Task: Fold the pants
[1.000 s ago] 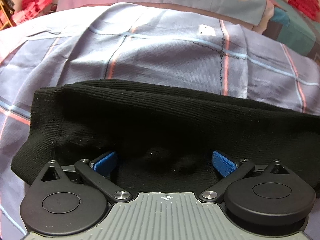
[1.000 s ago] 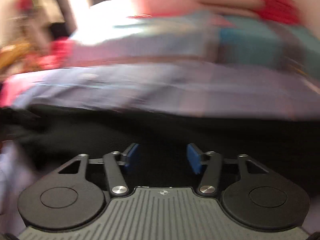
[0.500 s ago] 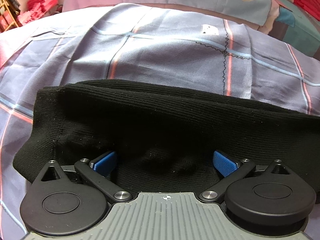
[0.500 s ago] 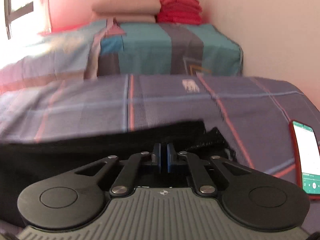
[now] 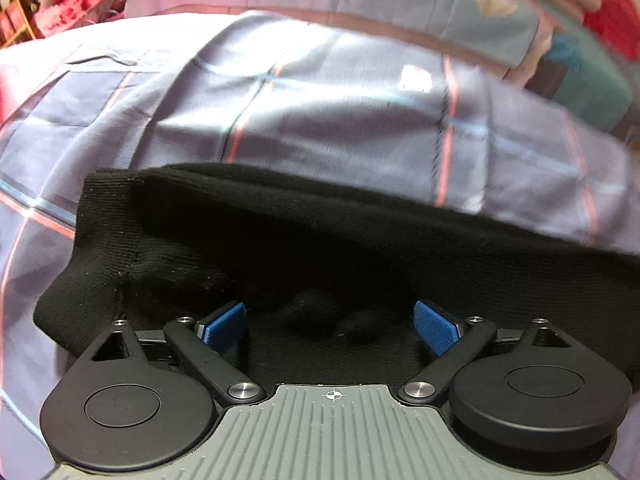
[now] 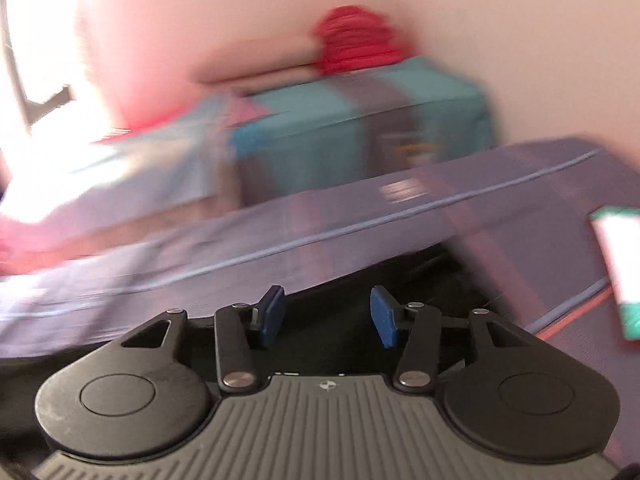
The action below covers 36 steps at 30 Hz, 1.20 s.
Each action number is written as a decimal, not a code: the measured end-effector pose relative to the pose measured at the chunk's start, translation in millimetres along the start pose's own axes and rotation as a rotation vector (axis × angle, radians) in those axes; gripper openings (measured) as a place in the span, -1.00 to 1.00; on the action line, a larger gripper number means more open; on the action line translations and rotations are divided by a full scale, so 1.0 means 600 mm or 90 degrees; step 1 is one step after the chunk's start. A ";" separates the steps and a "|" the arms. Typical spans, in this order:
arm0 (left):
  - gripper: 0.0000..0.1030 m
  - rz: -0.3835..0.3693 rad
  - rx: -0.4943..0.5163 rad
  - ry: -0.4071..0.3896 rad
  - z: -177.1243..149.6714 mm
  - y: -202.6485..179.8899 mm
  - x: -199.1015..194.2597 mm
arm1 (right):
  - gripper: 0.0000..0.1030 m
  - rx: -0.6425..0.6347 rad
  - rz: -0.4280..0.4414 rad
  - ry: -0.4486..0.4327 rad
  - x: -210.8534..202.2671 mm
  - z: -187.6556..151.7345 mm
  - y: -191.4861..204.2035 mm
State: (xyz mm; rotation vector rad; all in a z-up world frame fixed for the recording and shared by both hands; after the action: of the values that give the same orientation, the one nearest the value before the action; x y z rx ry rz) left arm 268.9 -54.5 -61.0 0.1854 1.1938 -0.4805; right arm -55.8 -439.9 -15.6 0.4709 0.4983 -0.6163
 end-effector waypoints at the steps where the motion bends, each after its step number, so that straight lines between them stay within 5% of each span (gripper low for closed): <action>1: 1.00 -0.014 -0.003 -0.007 0.003 -0.001 -0.006 | 0.05 0.001 0.073 0.014 -0.007 -0.013 0.031; 3: 1.00 -0.029 0.009 -0.014 0.010 -0.010 -0.004 | 0.05 -0.019 0.258 0.083 -0.006 -0.053 0.121; 6: 1.00 -0.027 0.043 0.018 0.017 -0.029 0.032 | 0.04 -0.084 0.459 0.178 0.011 -0.125 0.260; 10: 1.00 0.001 0.097 0.018 0.007 -0.046 0.047 | 0.05 -0.159 0.498 0.209 0.058 -0.187 0.380; 17: 1.00 -0.019 0.094 0.026 0.012 -0.038 0.047 | 0.02 -0.103 0.535 0.242 0.158 -0.187 0.447; 20: 1.00 -0.026 0.098 0.027 0.013 -0.037 0.048 | 0.29 -0.068 0.679 0.329 0.141 -0.210 0.466; 22: 1.00 -0.030 0.101 0.027 0.013 -0.036 0.045 | 0.17 -0.150 0.623 0.303 0.138 -0.209 0.466; 23: 1.00 -0.032 0.100 0.027 0.013 -0.034 0.045 | 0.00 -0.117 0.602 0.299 0.152 -0.200 0.455; 26: 1.00 -0.031 0.096 0.025 0.011 -0.034 0.044 | -0.02 0.020 0.569 0.287 0.181 -0.187 0.426; 29: 1.00 -0.017 0.105 0.025 0.009 -0.039 0.046 | -0.02 -0.177 0.573 0.282 0.131 -0.200 0.451; 31: 1.00 -0.005 0.113 0.024 0.007 -0.044 0.048 | 0.12 -0.199 0.557 0.282 0.101 -0.186 0.432; 34: 1.00 0.011 0.115 0.020 0.005 -0.051 0.051 | 0.24 -0.128 0.526 0.212 0.071 -0.146 0.364; 36: 1.00 0.023 0.115 0.017 0.003 -0.054 0.052 | 0.37 -0.006 0.490 0.159 0.080 -0.126 0.306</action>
State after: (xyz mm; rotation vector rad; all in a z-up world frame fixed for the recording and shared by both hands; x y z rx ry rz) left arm 264.8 -92.0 -85.3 0.3682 1.1710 -0.5551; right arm 73.7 -286.4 -53.3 0.6842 0.5084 0.1879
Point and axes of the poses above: each gripper's, at about its wrist camera, not at the fingertips, and x roughly the way its jaws point, y to its left, z to its top, the point moved 3 cm from there along x, roughly the way its jaws point, and after that the axes turned 7 degrees about -x, right-handed, at the moved point
